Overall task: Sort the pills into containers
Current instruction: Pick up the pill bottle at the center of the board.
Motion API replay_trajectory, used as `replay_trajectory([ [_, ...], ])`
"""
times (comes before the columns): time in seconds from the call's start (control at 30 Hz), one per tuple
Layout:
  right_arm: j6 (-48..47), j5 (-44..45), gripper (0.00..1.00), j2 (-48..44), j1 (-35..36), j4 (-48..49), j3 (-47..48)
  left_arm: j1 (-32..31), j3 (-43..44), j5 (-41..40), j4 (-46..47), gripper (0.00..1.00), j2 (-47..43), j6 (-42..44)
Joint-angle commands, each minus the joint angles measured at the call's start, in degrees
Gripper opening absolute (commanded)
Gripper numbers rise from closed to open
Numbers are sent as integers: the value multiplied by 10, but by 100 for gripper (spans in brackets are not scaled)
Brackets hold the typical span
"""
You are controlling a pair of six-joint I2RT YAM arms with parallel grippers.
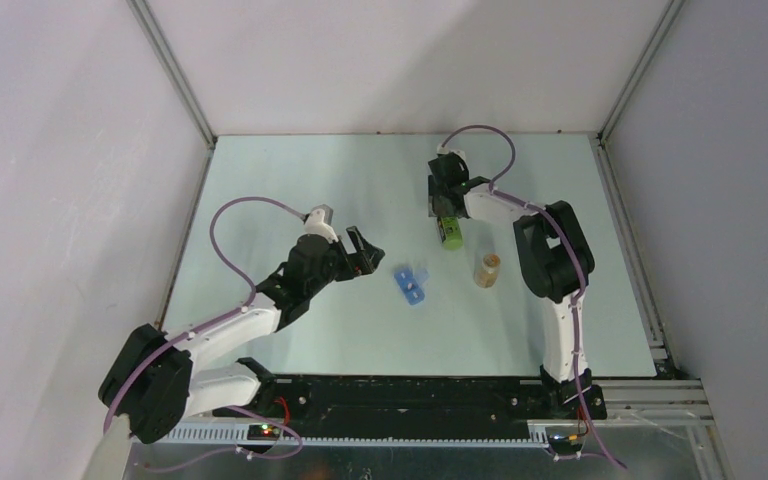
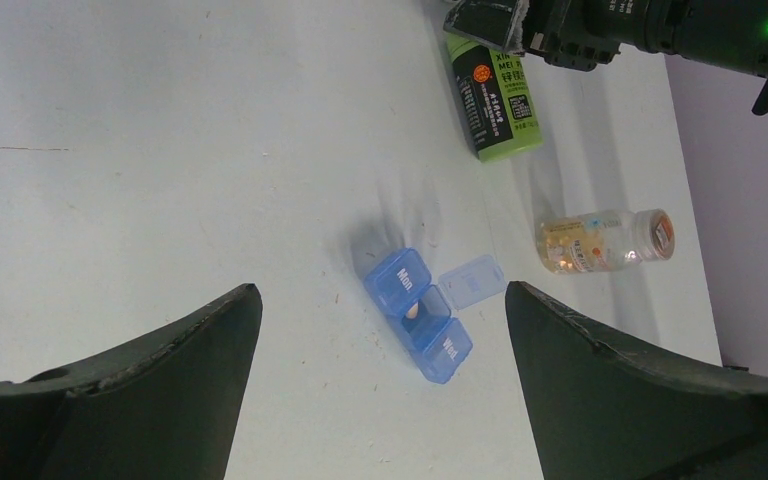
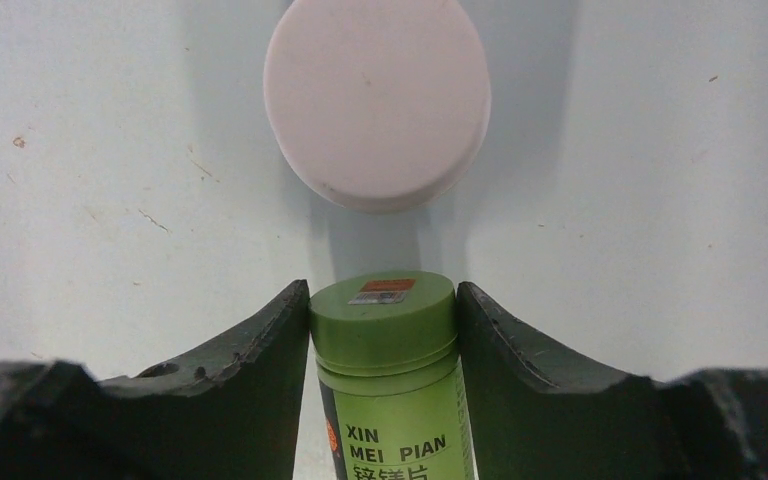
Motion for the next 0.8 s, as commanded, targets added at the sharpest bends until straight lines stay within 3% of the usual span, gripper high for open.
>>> replay_trajectory([
  [0.0, -5, 12, 40, -30, -4, 3, 0, 3, 20, -6, 6, 97, -7, 10],
  [0.23, -2, -31, 39, -142, -4, 141, -127, 3, 20, 34, 42, 96, -3, 23],
  [0.4, 19, -66, 39, -232, -4, 227, -206, 2, 37, 108, 91, 95, 16, 45],
  [0.77, 61, -141, 38, -354, -3, 206, -246, -12, 130, 208, 172, 92, 107, 94],
])
